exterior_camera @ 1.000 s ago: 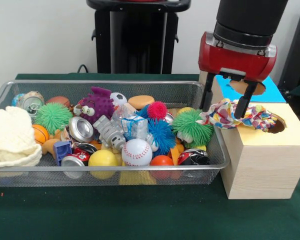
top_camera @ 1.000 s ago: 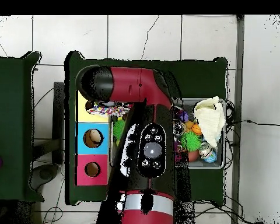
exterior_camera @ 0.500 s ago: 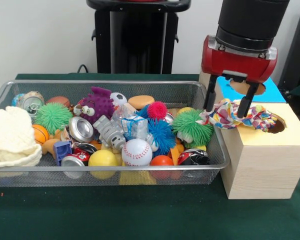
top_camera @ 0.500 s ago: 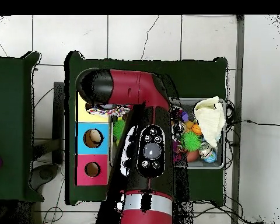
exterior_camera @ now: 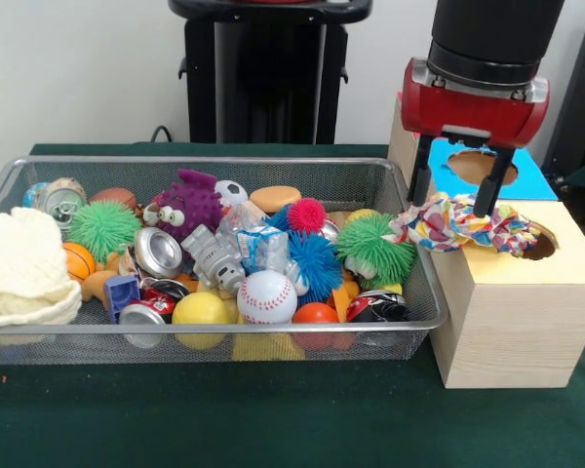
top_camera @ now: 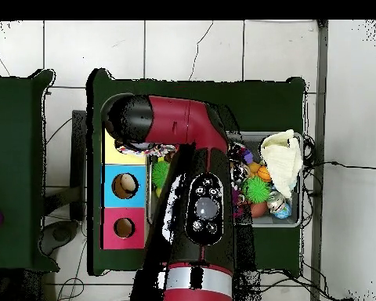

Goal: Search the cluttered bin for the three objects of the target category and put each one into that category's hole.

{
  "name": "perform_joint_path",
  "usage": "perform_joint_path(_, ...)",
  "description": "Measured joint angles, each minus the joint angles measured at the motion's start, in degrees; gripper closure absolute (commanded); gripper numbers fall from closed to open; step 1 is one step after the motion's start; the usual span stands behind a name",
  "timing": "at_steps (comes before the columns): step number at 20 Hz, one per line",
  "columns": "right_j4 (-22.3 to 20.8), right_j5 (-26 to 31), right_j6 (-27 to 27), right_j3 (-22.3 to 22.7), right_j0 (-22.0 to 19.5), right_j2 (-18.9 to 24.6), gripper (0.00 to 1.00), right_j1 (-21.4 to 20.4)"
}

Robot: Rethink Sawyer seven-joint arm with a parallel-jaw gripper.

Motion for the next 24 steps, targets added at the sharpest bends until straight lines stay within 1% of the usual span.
perform_joint_path(7, 0.5, -0.9, 0.0, 4.4, 0.0, 0.2, 0.0, -1.6)
perform_joint_path(15, 0.6, -3.6, 0.0, 8.3, 0.0, 1.1, 0.0, -2.1)
perform_joint_path(24, 0.6, -4.1, 0.0, 8.4, 0.0, 1.8, 0.0, -2.1)
